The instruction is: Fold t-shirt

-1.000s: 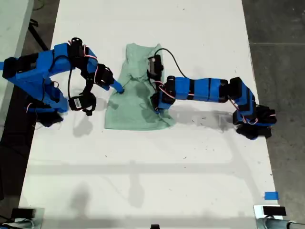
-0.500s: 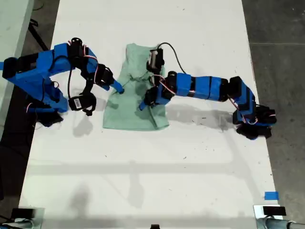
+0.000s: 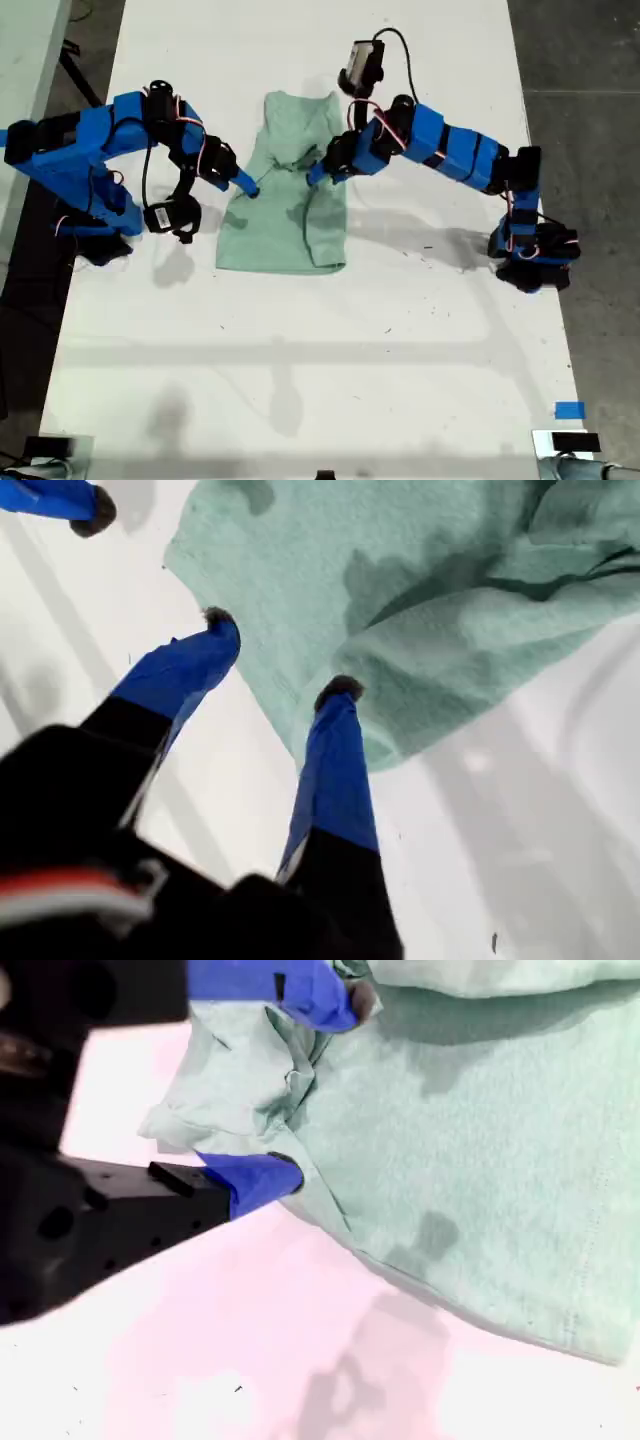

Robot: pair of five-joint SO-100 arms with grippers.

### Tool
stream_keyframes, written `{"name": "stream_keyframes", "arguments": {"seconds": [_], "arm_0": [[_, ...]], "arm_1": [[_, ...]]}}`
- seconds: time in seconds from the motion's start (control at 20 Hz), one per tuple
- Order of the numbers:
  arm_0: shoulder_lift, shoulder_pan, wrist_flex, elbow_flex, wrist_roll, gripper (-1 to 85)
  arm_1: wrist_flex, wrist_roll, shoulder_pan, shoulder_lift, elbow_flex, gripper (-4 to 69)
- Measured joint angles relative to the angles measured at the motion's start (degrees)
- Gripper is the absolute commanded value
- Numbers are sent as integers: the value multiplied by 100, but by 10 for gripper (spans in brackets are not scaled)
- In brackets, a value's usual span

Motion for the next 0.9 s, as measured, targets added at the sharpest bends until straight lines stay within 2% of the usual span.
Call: {"name": "stream_keyframes", "arguments": {"seconds": [0.2, 0.35, 0.5, 0.9], "arm_0": [[0, 0, 0, 18, 0, 270], [44, 0, 0, 211, -35, 269], [281, 70, -70, 888, -404, 272], [123, 202, -1116, 2127, -809, 270]], "arm_1": [[422, -97, 26, 44, 0, 170], [598, -299, 26, 123, 9, 119], [677, -360, 62, 624, 290, 114], [747, -369, 193, 1081, 712, 109]]}}
